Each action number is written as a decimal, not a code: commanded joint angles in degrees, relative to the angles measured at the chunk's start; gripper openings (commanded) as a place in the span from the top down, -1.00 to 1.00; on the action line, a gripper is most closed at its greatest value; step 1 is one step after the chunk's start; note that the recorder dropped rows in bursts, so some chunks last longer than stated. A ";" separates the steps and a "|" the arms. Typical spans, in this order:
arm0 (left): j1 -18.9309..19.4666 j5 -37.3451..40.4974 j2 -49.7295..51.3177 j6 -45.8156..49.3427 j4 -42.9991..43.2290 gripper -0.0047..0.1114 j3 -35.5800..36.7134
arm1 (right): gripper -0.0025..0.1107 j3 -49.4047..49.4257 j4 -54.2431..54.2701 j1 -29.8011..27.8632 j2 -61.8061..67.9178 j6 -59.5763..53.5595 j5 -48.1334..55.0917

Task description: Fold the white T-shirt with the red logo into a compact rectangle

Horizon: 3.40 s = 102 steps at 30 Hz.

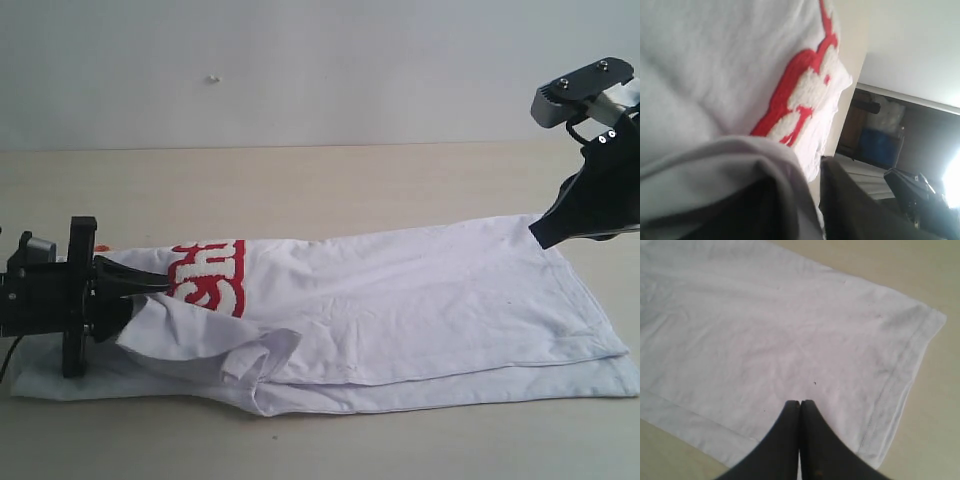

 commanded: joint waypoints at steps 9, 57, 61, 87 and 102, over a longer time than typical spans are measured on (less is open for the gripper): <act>0.60 1.82 0.25 -3.99 -0.82 0.15 -8.61 | 0.96 0.03 0.39 -0.12 0.46 0.06 -0.41; 2.33 3.65 0.28 -24.06 29.56 0.92 -9.24 | 0.96 0.03 0.52 -0.12 0.46 0.06 -0.40; 2.33 3.65 0.28 -26.94 24.43 0.92 -5.42 | 0.96 0.03 0.41 -0.12 0.46 0.06 -0.64; -3.99 1.58 -1.18 -9.72 -0.82 0.03 -8.89 | 0.96 0.03 0.41 -0.12 5.99 0.58 -1.77; -0.07 -1.72 -0.93 -7.05 -0.82 0.14 -18.01 | 0.96 0.03 0.41 -0.12 5.99 0.69 -1.01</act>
